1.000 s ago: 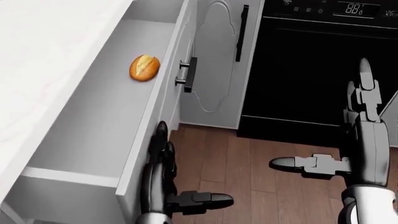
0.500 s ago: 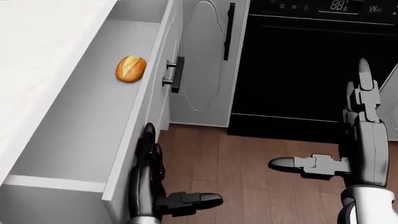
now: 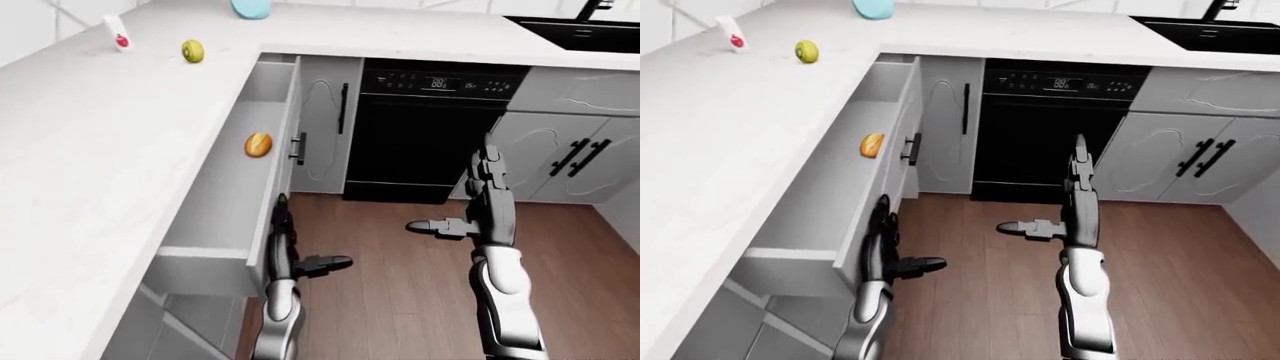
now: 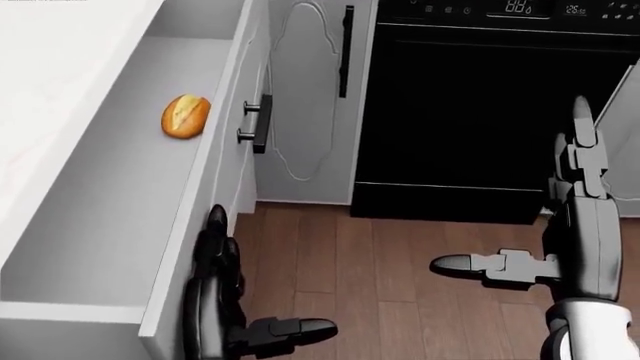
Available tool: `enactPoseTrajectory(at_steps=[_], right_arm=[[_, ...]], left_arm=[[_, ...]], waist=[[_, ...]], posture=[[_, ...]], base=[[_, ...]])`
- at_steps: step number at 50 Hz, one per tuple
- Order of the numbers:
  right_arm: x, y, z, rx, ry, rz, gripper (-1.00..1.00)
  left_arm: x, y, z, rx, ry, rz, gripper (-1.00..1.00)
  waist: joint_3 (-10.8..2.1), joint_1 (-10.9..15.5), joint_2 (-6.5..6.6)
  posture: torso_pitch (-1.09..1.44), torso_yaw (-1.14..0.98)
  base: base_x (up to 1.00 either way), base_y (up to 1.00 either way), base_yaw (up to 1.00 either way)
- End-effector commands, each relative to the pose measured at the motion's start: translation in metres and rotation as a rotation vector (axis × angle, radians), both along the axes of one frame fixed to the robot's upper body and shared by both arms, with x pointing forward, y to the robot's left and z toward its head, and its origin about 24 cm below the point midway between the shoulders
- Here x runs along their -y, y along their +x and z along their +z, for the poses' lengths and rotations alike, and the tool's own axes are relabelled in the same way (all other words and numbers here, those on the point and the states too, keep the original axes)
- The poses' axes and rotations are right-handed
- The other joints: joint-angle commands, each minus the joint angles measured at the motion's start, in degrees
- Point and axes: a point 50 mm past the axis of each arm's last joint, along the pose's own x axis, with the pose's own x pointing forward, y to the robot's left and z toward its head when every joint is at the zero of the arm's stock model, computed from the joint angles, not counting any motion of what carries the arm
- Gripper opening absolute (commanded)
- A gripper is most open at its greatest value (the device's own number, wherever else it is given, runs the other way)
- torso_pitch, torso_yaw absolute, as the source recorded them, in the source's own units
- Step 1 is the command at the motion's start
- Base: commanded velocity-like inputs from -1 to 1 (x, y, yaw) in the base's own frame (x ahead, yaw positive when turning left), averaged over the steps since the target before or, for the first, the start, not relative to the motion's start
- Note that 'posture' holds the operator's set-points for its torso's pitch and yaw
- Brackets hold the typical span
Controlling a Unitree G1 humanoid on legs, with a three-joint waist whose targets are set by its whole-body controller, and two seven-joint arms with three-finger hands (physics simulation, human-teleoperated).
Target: Close the right drawer.
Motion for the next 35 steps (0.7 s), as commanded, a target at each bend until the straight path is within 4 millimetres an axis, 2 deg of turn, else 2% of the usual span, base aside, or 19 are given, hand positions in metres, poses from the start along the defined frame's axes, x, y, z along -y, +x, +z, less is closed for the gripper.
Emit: enactPoseTrajectory(at_steps=[1,12,35], right_arm=[[0.000,0.000,0.018,0.091,-0.020,0.003,1.00],[-0.001,0.000,0.019,0.092,-0.020,0.005,1.00],[-0.001,-0.001,0.019,0.092,-0.022,0.007,1.00]], left_arm=[[-0.023,0.004,0.015,0.080,-0.037,0.143,1.00],[-0.033,0.008,0.007,0.030,-0.027,0.248,1.00],[-0.062,0.003,0.015,0.051,-0.067,0.368,1.00]], waist=[[-1.16,0.73,-0.29],[-0.87,0.66,-0.42],[-1.17,0.00,0.09]], posture=[[0.00,0.00],[0.00,0.00],[0.00,0.00]], base=[[0.00,0.00,0.00],[0.00,0.00,0.00],[0.00,0.00,0.00]])
